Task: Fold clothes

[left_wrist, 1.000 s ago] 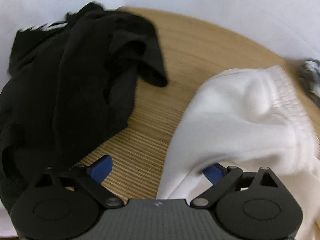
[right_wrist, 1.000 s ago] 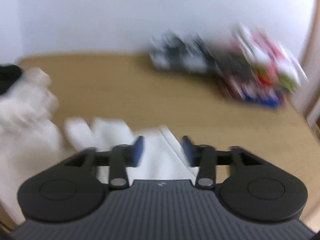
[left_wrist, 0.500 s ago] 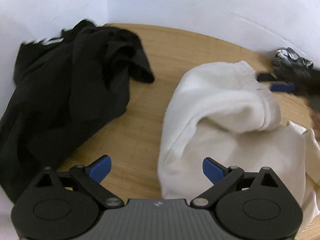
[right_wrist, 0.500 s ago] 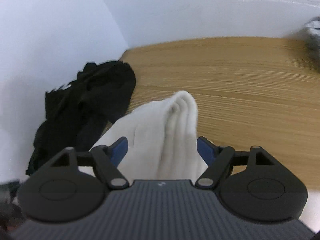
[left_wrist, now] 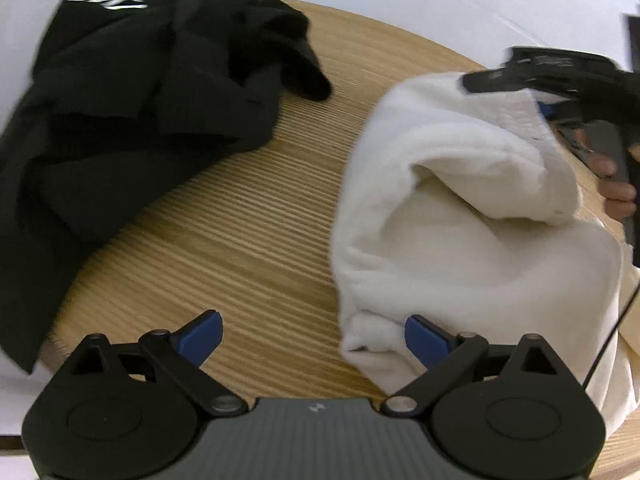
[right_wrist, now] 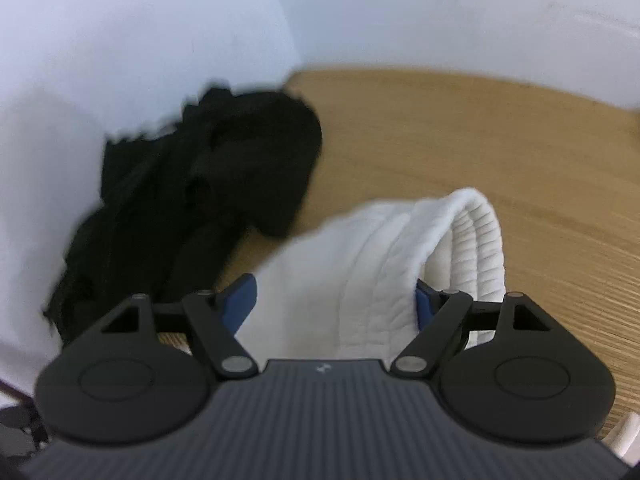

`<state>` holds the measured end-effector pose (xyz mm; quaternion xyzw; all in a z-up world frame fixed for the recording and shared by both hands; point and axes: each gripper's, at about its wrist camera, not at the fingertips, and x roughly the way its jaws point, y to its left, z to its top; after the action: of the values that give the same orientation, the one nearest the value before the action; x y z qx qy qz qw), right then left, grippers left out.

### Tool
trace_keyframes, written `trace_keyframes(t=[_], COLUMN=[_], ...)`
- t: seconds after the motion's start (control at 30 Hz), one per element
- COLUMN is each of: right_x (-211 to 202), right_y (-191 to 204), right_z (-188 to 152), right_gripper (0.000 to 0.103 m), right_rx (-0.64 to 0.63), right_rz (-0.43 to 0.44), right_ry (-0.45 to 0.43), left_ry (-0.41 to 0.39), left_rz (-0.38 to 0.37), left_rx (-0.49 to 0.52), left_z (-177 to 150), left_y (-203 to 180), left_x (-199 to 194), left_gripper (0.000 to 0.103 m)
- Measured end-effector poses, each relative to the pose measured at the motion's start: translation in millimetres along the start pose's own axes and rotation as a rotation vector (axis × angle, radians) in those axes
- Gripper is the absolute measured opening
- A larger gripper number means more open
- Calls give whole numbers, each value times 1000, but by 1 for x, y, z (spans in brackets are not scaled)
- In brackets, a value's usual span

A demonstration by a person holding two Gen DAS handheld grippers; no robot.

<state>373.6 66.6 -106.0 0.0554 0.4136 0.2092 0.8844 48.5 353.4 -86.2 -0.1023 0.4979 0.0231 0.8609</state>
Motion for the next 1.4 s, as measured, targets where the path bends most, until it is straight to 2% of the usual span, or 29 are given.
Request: trace_keyframes(t=[0.03, 0.1, 0.17, 0.2, 0.23, 0.3, 0.43, 0.47, 0.57, 0.6, 0.7, 0.87, 1.0, 1.07, 1.1, 1.17, 1.2, 1.23, 1.33, 1.4], right_x=[15, 41, 51, 46, 38, 15, -58, -78, -143, -167, -239, -324, -373, -390, -398, -412, -418, -425, -436, -435], right_y=[0, -2, 0, 3, 7, 18, 38, 42, 50, 53, 66, 89, 92, 87, 82, 69, 60, 47, 1, -35], right_z=[1, 1, 1, -2, -3, -1, 18, 25, 40, 44, 56, 60, 42, 23, 10, -17, -32, -49, -100, -137], right_gripper=[81, 88, 88, 82, 73, 46, 31, 23, 19, 16, 15, 14, 14, 14, 14, 14, 14, 14, 14, 14], right_rx=[-1, 21, 41, 36, 34, 38, 106, 107, 103, 86, 19, -58, -46, -18, 3, 63, 108, 167, 366, 505], right_rz=[-23, -40, -33, -40, -40, -11, 107, 136, 220, 234, 263, 231, 177, 118, 71, -37, -95, -155, -319, -434], right_ry=[52, 129, 151, 133, 98, -24, -261, -307, -434, -483, -627, -786, -873, -889, -893, -897, -898, -895, -870, -840], left_ry=[4, 12, 18, 22, 25, 24, 8, -1, -39, -58, -126, -182, -201, -223, -208, -180, -167, -156, -135, -110], left_rz=[-11, -24, -34, -40, -46, -58, -87, -97, -132, -155, -244, -413, -529, -594, -619, -660, -655, -644, -591, -579], left_rx=[10, 28, 41, 46, 52, 60, 70, 75, 89, 89, 76, 105, 198, 262, 303, 388, 436, 478, 538, 549], left_z=[-1, 1, 2, 1, 0, -2, 1, 1, 5, 6, 12, 36, 52, 57, 57, 57, 54, 52, 51, 56], left_y=[-6, -13, -20, -22, -24, -24, -24, -24, -19, -18, -20, -40, -73, -96, -108, -132, -142, -152, -166, -165], left_x=[2, 8, 10, 12, 12, 10, 4, 1, -9, -13, -27, -36, -30, -29, -28, -28, -26, -24, -19, -14], left_gripper=[100, 100, 100, 100, 100, 100, 100, 100, 100, 102, 103, 103, 101, 76, 59, 61, 70, 86, 95, 96])
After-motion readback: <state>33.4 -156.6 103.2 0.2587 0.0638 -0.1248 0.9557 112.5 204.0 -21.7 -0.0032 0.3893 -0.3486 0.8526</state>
